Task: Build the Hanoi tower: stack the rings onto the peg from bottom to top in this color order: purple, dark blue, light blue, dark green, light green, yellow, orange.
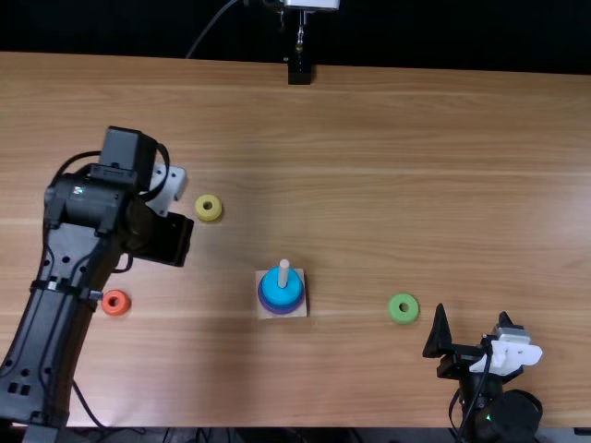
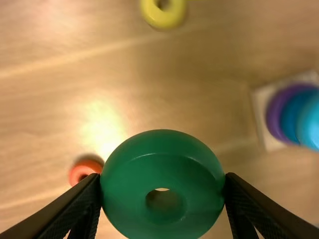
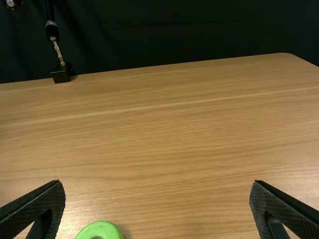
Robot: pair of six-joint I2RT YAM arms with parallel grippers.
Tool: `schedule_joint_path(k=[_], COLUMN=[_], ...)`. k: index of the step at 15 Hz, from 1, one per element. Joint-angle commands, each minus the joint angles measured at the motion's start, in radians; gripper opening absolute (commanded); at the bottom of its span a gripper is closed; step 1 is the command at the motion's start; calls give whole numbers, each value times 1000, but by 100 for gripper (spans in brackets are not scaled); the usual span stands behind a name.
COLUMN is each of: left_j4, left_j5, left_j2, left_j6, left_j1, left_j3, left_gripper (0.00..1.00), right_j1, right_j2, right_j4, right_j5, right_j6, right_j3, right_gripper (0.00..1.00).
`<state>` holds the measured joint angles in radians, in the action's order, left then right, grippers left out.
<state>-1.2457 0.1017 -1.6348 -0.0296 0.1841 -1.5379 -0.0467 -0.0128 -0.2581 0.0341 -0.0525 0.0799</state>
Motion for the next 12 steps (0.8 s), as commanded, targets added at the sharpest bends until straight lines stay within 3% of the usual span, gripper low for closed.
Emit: schedule_joint_path(k=[1,4,6,12], left_j4=[-30,-104,-109,-109], left_j5=[20,20,20,20], left_j2=[13,23,21,-26], left_j6=[2,6,46,125], left_j1=[45,141,204,301], left_j3=[12,-28,-67,-203], left_gripper=[0,0,0,0], right_j1=[-12,-12,-12,-12], right_j2=[13,13,13,13], right_j4=[-73,-73,-73,-73], right_j5=[12,12,12,12], right_j6=[1,1,1,1], right_j3=[-65,-65,-65,-65], right_gripper=[100,100,100,100])
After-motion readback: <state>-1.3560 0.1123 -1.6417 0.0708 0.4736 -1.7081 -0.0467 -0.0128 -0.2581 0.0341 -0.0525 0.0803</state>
